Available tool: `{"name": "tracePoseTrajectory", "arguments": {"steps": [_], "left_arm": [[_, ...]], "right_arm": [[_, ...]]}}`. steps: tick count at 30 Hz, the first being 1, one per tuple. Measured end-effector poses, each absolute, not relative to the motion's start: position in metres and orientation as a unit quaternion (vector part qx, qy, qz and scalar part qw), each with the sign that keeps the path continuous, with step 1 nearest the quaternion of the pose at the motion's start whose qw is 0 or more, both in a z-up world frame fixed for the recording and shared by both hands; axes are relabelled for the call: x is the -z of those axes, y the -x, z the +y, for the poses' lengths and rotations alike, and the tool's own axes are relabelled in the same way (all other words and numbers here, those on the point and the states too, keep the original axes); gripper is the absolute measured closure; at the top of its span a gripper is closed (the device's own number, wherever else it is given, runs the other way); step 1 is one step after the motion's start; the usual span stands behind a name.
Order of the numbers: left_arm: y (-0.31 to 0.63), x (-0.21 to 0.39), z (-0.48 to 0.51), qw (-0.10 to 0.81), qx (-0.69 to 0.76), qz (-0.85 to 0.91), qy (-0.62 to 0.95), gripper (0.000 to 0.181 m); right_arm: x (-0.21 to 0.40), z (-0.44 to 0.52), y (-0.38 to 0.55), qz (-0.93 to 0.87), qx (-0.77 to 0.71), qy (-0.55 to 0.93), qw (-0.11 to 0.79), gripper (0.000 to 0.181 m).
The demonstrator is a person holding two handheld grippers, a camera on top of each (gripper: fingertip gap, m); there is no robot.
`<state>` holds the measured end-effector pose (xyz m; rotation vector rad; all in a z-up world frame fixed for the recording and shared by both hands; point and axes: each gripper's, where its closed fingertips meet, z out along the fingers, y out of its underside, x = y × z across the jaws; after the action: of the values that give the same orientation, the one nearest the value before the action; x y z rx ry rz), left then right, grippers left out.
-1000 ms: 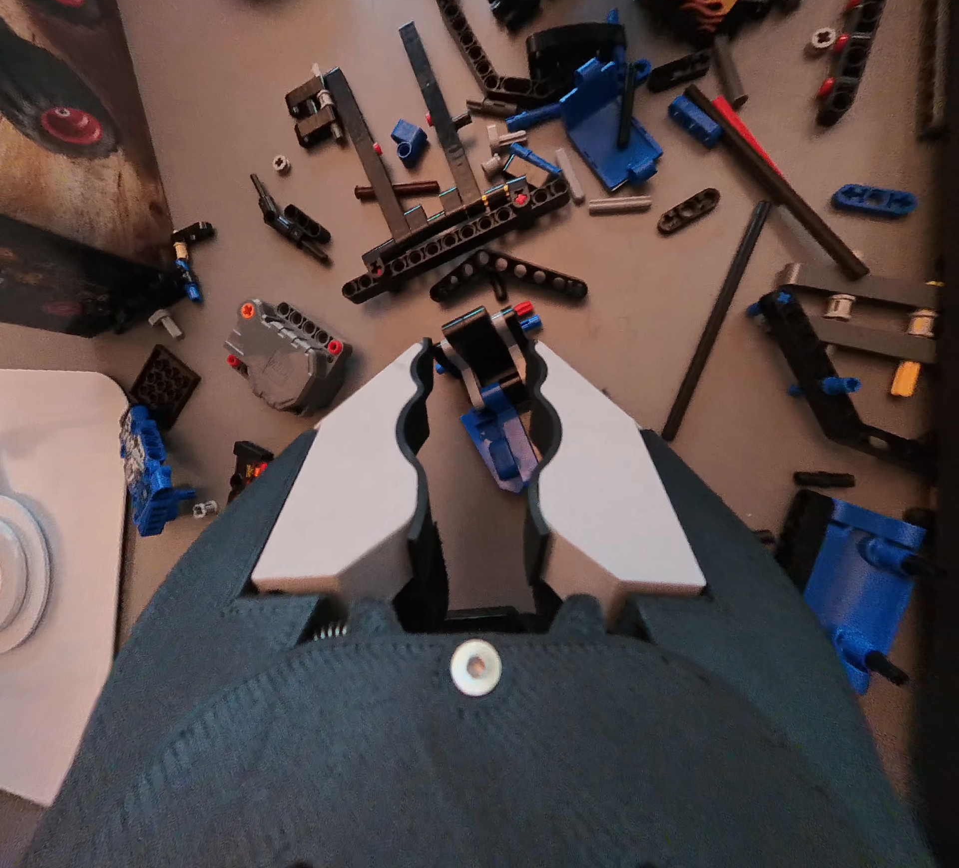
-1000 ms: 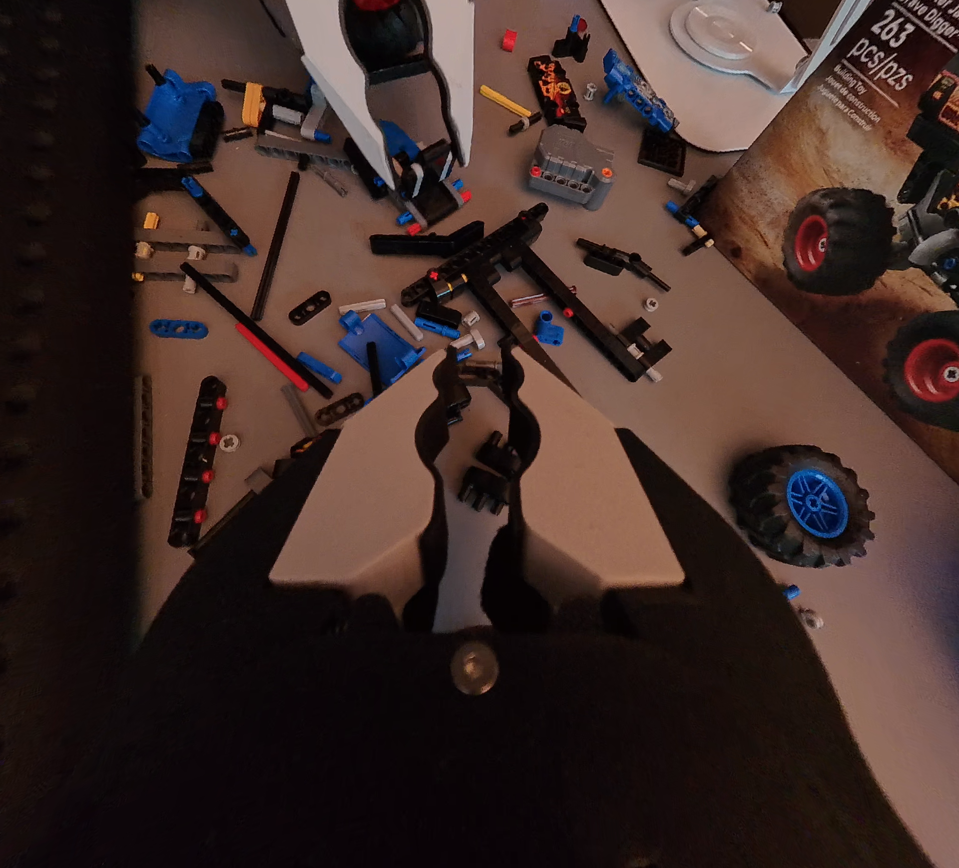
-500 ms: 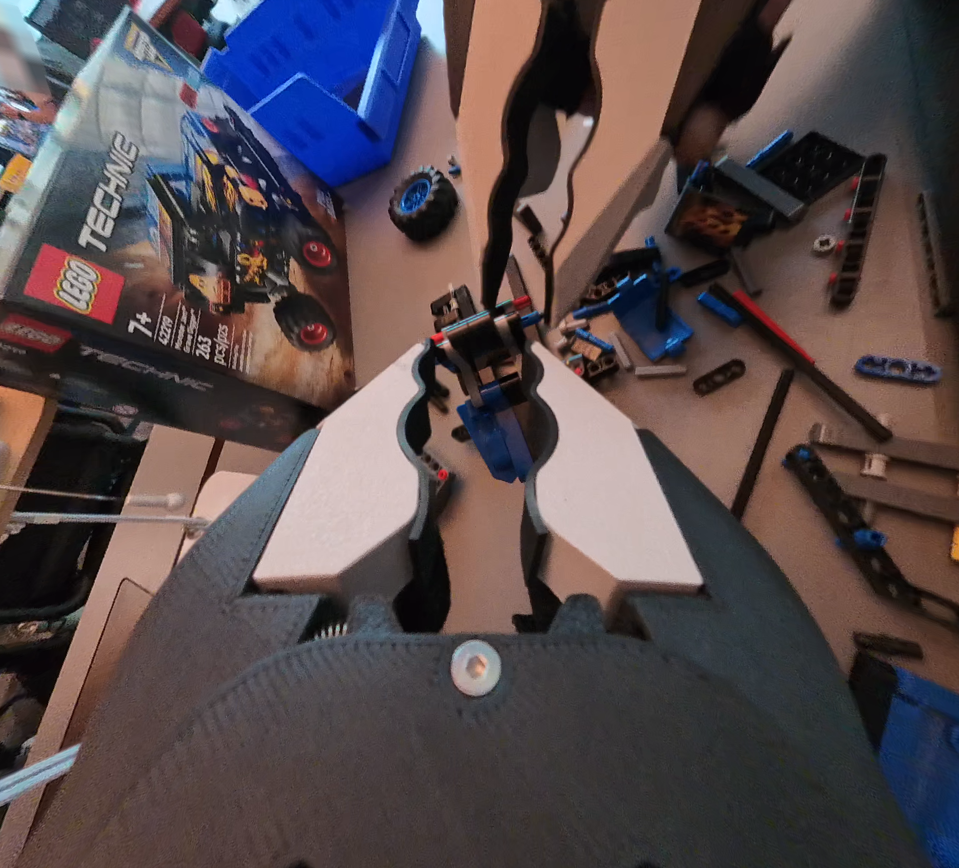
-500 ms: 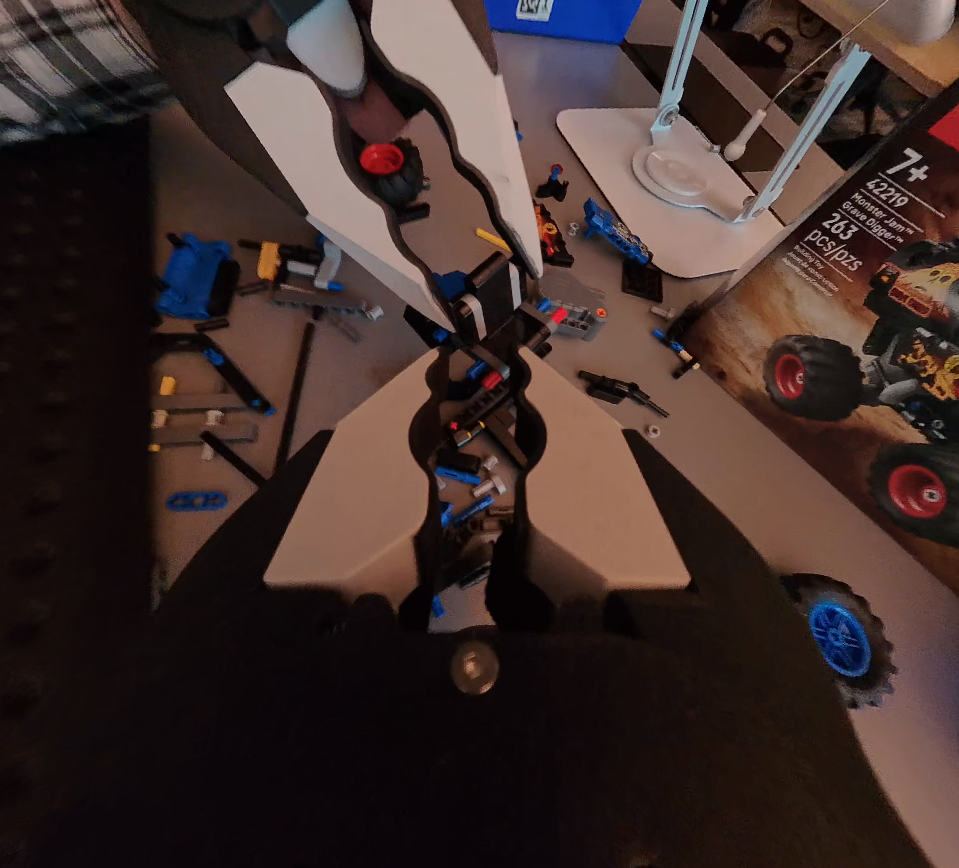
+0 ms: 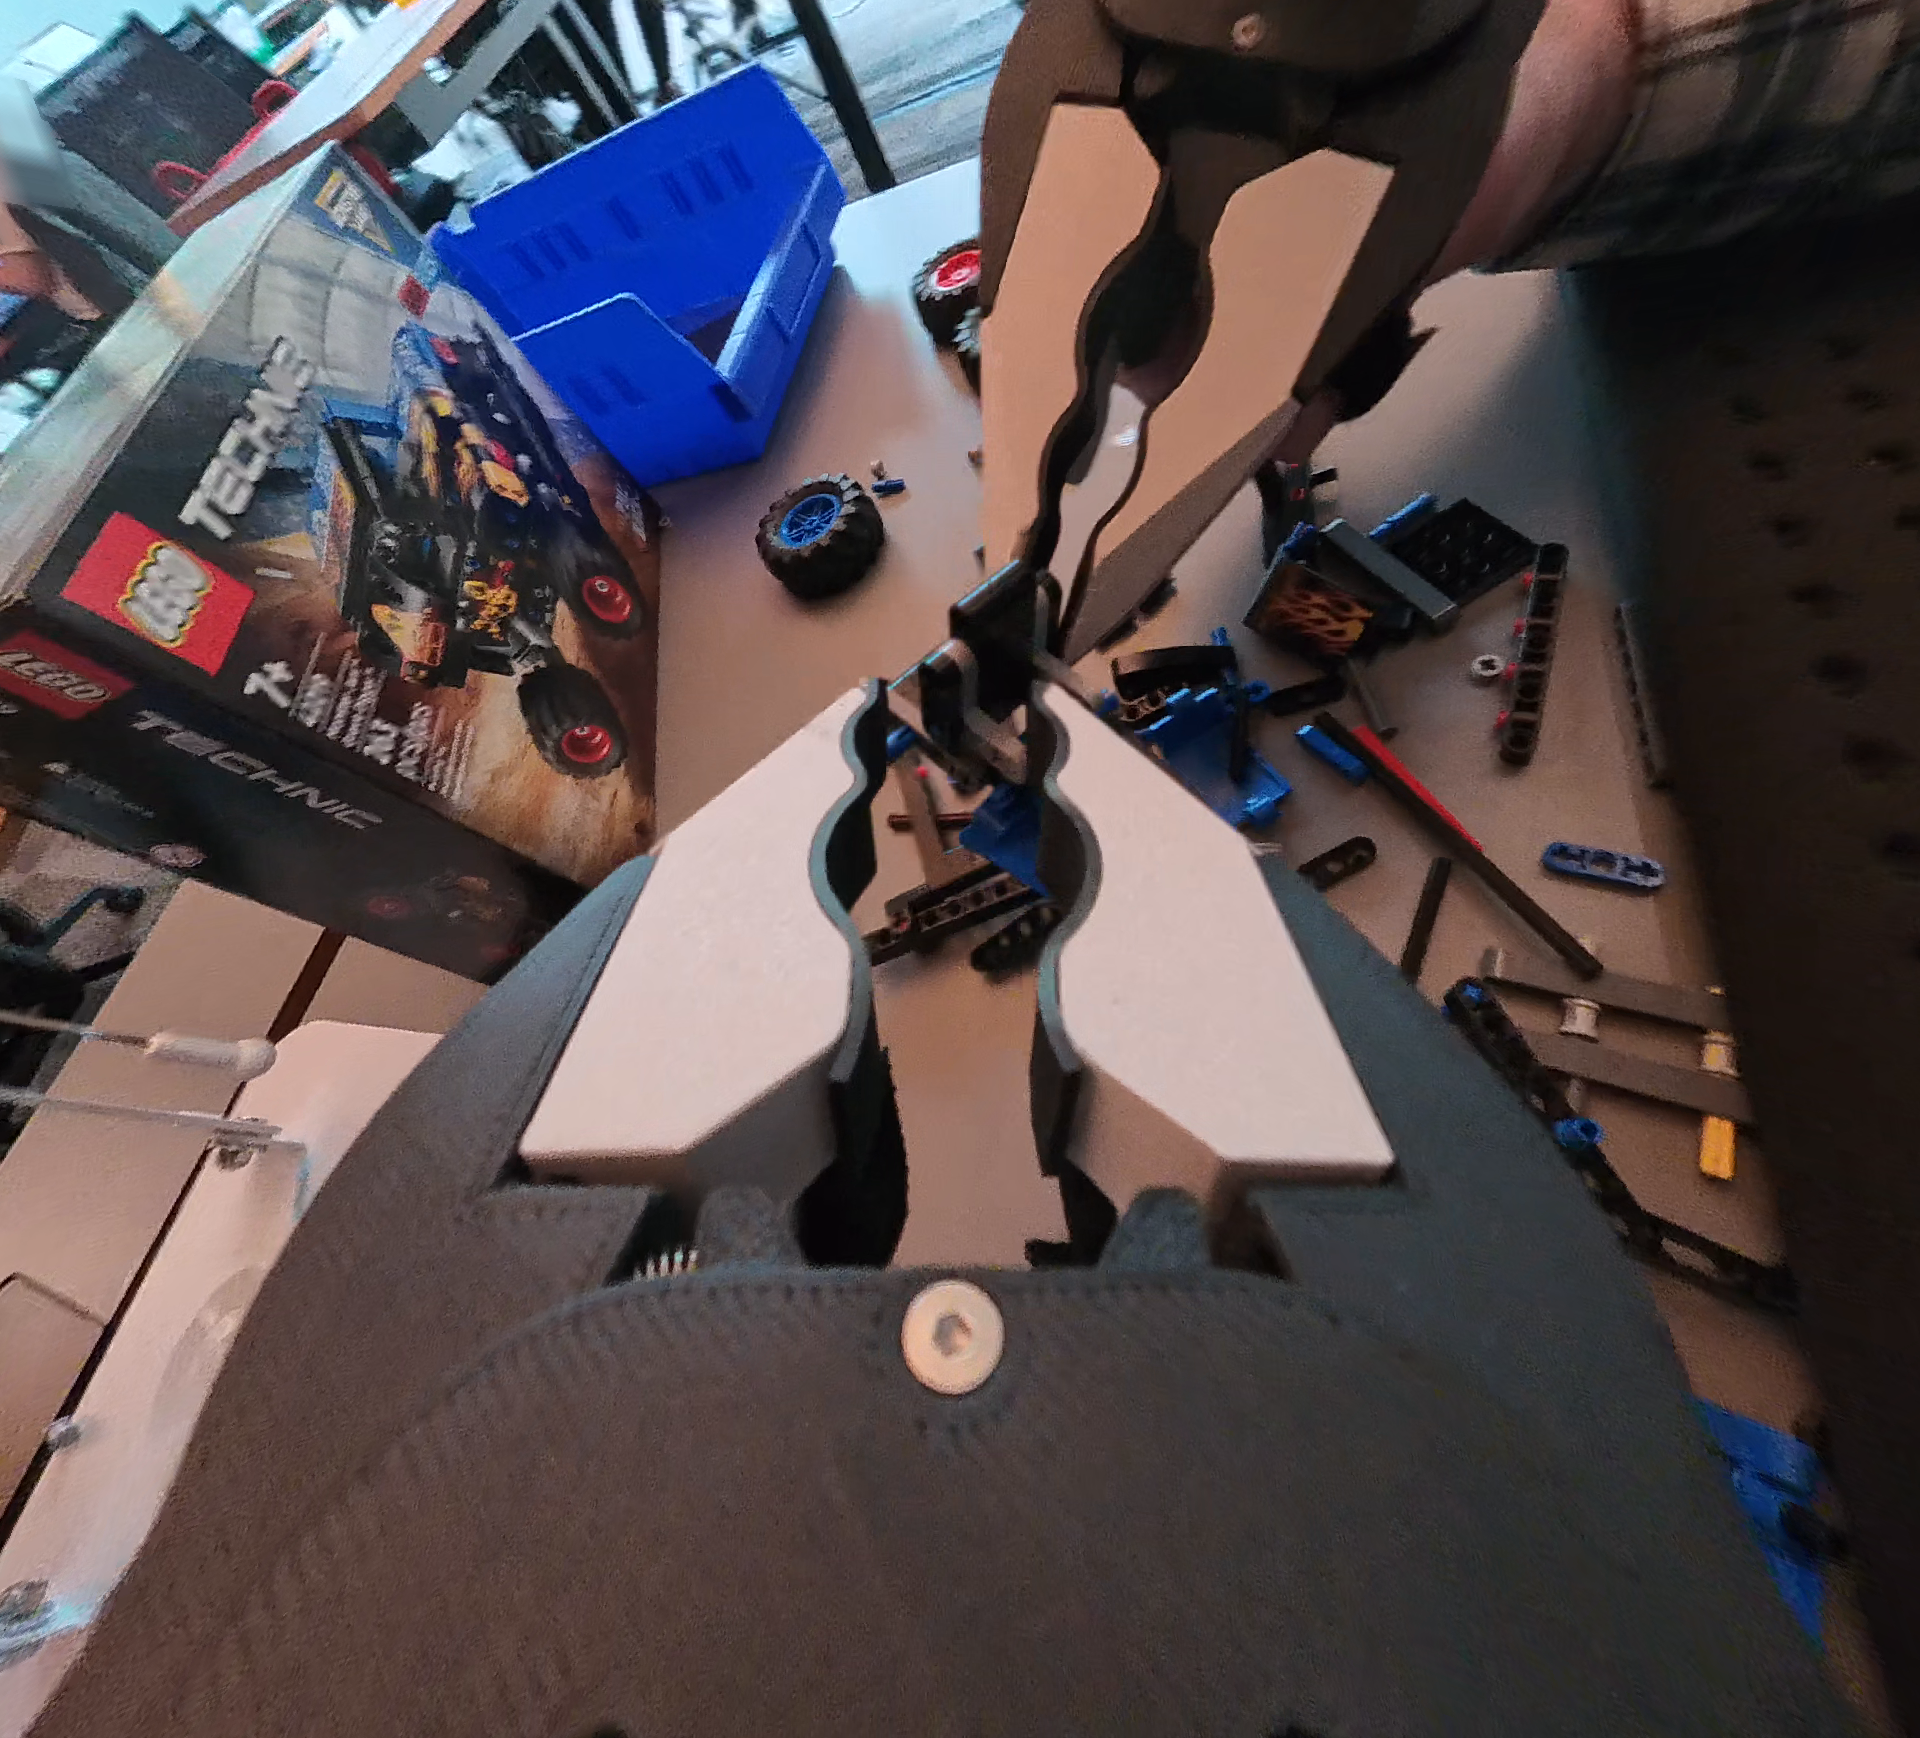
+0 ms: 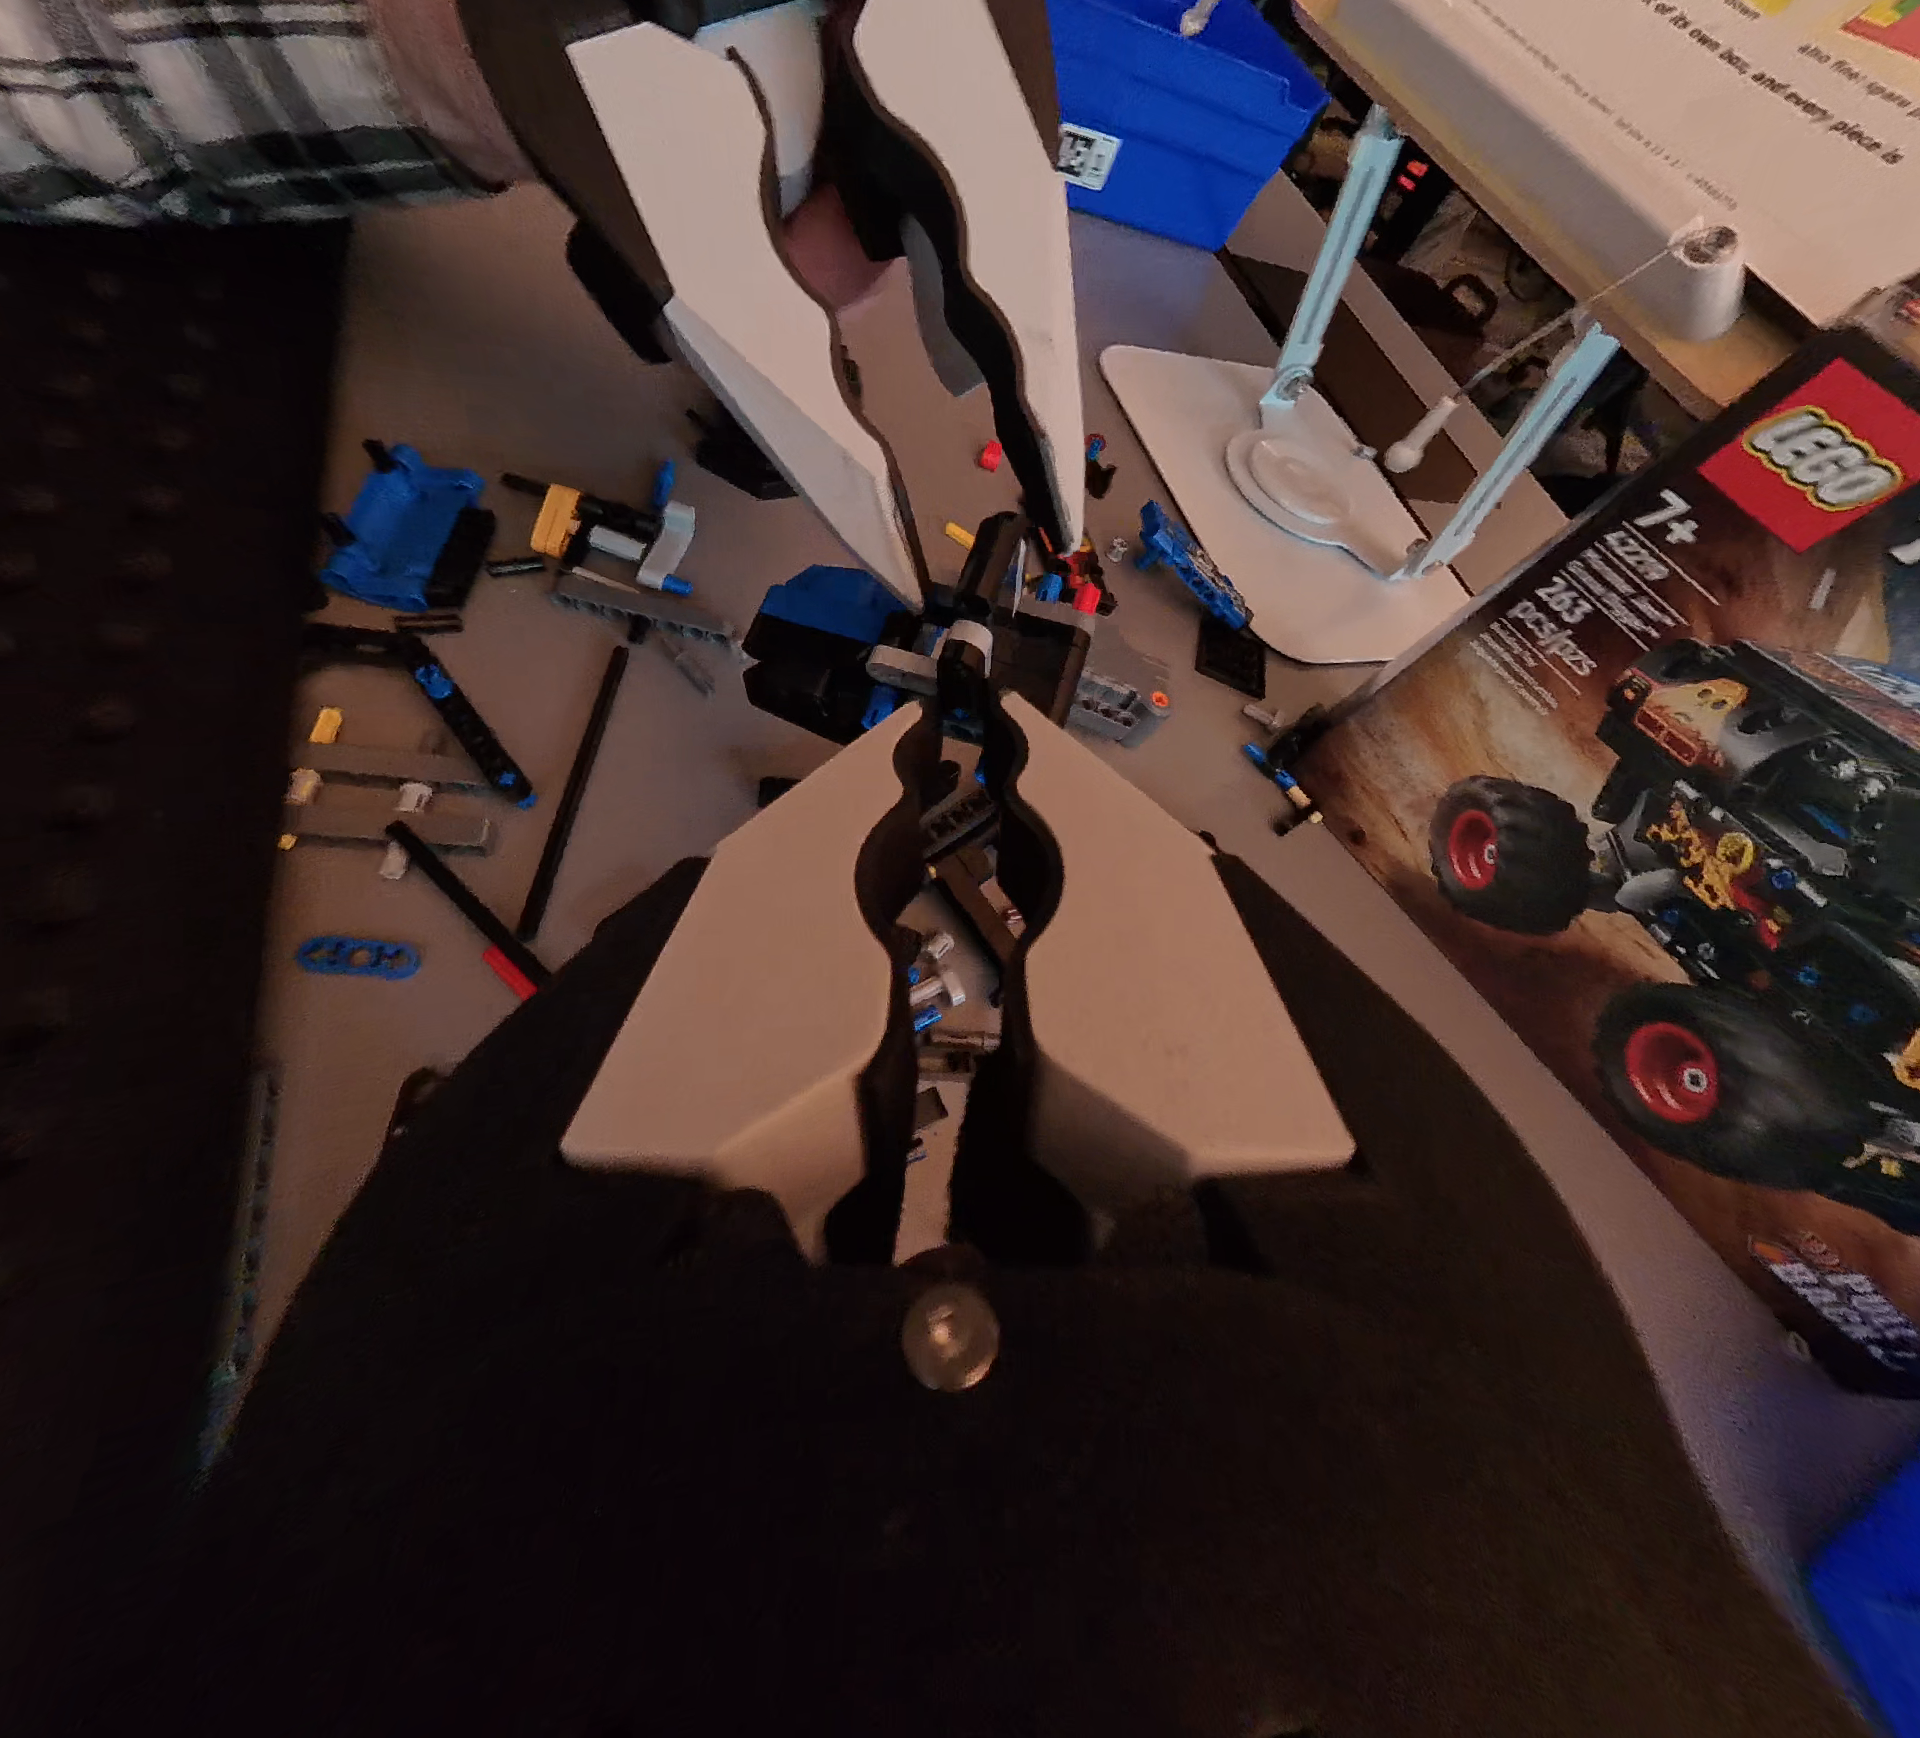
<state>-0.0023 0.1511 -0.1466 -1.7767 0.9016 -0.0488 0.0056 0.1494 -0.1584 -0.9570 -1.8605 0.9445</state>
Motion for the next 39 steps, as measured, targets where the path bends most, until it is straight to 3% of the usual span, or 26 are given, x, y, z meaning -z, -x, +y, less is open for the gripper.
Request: {"name": "tracePoseTrajectory", "arguments": {"steps": [6, 10, 12, 31, 37, 39], "left_arm": [[-0.008, 0.151, 0.149, 0.537, 0.021, 0.403, 0.741, 0.169], [-0.011, 0.142, 0.150, 0.556, 0.030, 0.394, 0.731, 0.174], [-0.014, 0.142, 0.149, 0.556, 0.032, 0.397, 0.729, 0.175], [-0.036, 0.130, 0.125, 0.563, 0.143, 0.432, 0.690, 0.177], [-0.029, 0.132, 0.131, 0.565, 0.120, 0.419, 0.700, 0.176], [-0.029, 0.127, 0.130, 0.575, 0.122, 0.418, 0.693, 0.176]], "right_arm": [[0.161, 0.143, -0.010, -0.747, -0.392, 0.371, 0.389, 0.176], [0.147, 0.144, -0.013, -0.713, -0.451, 0.385, 0.374, 0.165], [0.144, 0.146, -0.014, -0.708, -0.452, 0.383, 0.385, 0.175], [0.126, 0.123, -0.037, -0.712, -0.525, 0.313, 0.347, 0.176], [0.128, 0.134, -0.035, -0.700, -0.521, 0.334, 0.357, 0.176], [0.128, 0.143, -0.035, -0.690, -0.521, 0.350, 0.359, 0.161]]}}
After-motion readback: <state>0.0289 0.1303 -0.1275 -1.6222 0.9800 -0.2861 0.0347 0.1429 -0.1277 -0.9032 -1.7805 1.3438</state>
